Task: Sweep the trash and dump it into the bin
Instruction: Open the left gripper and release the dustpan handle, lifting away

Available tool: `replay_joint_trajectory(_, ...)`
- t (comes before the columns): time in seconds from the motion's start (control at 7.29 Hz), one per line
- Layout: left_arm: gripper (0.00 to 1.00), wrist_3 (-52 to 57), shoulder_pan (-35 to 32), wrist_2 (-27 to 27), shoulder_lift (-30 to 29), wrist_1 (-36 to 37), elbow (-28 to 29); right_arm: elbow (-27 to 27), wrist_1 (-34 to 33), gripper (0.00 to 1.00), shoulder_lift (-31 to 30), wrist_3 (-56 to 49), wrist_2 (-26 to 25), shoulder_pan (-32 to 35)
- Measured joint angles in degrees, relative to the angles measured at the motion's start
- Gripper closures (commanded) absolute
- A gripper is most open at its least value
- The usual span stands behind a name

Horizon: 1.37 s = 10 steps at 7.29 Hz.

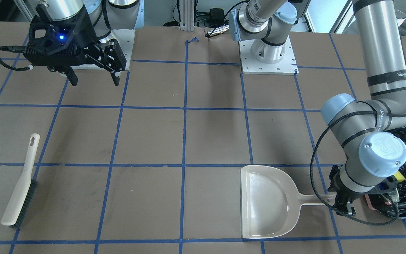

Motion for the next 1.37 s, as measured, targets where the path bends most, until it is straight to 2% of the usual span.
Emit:
replay_joint_trajectory(0.14, 0.29, 0.5, 0.0, 0.0, 0.9, 0.0, 0.3, 0.0, 0.0, 0.00, 0.0, 0.0, 0.0, 0.0)
replay_joint_trajectory(0.27, 0.25, 2.1, -0.1, -0.2, 2.2, 0.1, 0.7, 0.0, 0.0, 0.00, 0.0, 0.0, 0.0, 0.0)
replay_joint_trajectory(0.41, 0.03, 6.2, -0.2, -0.4, 3.9, 0.2, 0.9, 0.0, 0.0, 0.00, 0.0, 0.0, 0.0, 0.0)
replay_joint_trajectory(0.82, 0.00, 30.1, -0.7, -1.7, 9.9, -1.3, 1.0, 0.0, 0.0, 0.00, 0.0, 0.0, 0.0, 0.0)
replay_joint_trajectory(1.1, 0.00, 43.0, -1.4, -5.9, 13.3, -6.1, 0.8, 0.0, 0.0, 0.00, 0.0, 0.0, 0.0, 0.0)
replay_joint_trajectory(1.37, 0.00, 50.8, -3.4, -9.2, 15.8, -9.1, -0.3, 0.0, 0.0, 0.00, 0.1, 0.0, 0.0, 0.0)
